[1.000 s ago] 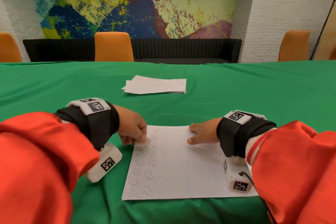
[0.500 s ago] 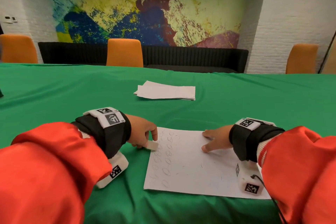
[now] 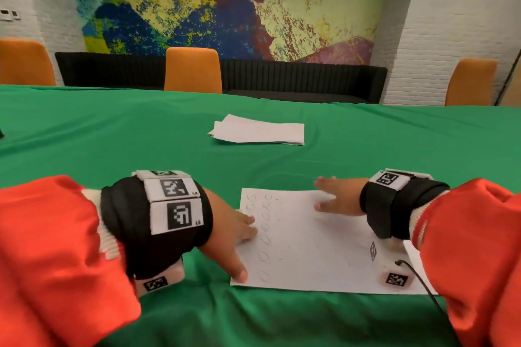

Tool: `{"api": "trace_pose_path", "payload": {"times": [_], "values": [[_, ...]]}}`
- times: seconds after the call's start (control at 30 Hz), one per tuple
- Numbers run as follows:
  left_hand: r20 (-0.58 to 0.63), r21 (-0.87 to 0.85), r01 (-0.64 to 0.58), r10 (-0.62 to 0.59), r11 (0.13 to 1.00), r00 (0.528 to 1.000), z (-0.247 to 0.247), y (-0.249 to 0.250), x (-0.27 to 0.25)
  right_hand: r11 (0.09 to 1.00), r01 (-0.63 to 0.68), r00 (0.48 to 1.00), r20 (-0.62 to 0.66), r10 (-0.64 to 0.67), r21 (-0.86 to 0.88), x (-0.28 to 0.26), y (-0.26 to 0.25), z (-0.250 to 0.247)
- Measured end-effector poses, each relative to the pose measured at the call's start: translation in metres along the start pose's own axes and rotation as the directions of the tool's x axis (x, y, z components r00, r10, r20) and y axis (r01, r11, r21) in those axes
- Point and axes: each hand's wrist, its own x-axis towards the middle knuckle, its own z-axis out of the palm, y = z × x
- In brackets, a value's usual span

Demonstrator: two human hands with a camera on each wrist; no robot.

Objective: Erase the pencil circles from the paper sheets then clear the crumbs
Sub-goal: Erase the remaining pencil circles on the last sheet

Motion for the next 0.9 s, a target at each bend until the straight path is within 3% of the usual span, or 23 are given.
{"api": "trace_pose_path", "payload": {"times": [0.13,0.33,0.57,0.67,0.83,0.9], "values": [[-0.008,0.04,0.031,-0.03,0.999,1.0,0.012,0.0,-0.007,0.993,0.114,0.986,-0.12,-0.112,0.006,-0.031,-0.017,-0.005],[-0.035,0.026,0.031,-0.03,0.999,0.999,0.035,0.004,-0.02,0.951,0.306,0.952,0.01,-0.306,0.043,-0.077,-0.067,0.028],[-0.048,-0.019,0.012,-0.013,1.0,0.999,0.045,0.018,-0.03,0.941,0.315,0.947,0.026,-0.321,0.127,-0.083,-0.101,0.054],[-0.052,-0.044,0.005,-0.008,0.999,0.999,0.049,0.02,-0.033,0.952,0.272,0.959,0.043,-0.281,0.142,-0.086,-0.09,0.061],[-0.063,-0.116,-0.001,-0.006,0.993,0.998,0.055,0.019,-0.038,0.979,-0.07,0.996,0.075,0.057,0.192,-0.088,-0.047,0.059],[-0.073,-0.137,0.004,-0.014,0.991,0.997,0.058,0.018,-0.039,0.977,-0.097,0.995,0.035,0.092,0.191,-0.091,-0.049,0.055]]}}
